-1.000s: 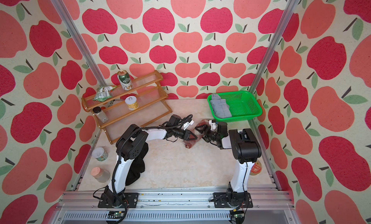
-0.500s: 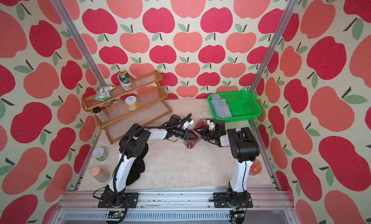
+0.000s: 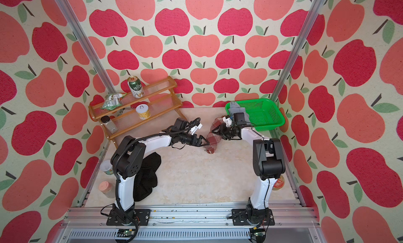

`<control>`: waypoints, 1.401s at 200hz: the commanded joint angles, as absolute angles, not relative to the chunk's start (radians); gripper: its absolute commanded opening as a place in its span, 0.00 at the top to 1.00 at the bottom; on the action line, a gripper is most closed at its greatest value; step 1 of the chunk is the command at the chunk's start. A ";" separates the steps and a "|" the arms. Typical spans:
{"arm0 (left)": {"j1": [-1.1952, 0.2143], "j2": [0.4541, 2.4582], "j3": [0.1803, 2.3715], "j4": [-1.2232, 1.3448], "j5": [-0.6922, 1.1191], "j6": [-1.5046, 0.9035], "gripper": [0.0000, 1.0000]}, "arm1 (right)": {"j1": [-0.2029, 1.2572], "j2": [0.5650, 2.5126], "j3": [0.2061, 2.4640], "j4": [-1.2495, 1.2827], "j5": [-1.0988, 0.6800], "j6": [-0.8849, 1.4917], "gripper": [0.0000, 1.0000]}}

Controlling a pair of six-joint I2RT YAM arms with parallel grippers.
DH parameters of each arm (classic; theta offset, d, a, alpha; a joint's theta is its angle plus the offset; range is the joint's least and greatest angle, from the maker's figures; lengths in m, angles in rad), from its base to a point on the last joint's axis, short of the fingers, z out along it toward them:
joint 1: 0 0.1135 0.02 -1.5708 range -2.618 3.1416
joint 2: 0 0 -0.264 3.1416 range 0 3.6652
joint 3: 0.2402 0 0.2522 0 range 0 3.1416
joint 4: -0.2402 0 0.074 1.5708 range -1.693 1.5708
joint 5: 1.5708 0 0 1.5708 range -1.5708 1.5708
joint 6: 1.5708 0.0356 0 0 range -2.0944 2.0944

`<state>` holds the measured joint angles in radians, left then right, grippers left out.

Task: Roll up the skirts
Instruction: Pick up the skirt from the center of the board, then place the skirt in the basket.

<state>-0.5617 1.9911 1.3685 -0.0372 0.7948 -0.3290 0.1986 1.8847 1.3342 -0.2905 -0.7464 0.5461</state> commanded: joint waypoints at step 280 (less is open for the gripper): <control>-0.717 1.595 0.881 -0.082 0.373 -0.206 0.01 | 0.020 2.382 2.291 -0.833 0.346 -0.433 0.60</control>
<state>-0.7261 1.5864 0.8536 -0.0971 0.3145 -0.1917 0.0463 2.3951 2.3333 -0.7788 0.3279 -0.4259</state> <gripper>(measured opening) 0.996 0.408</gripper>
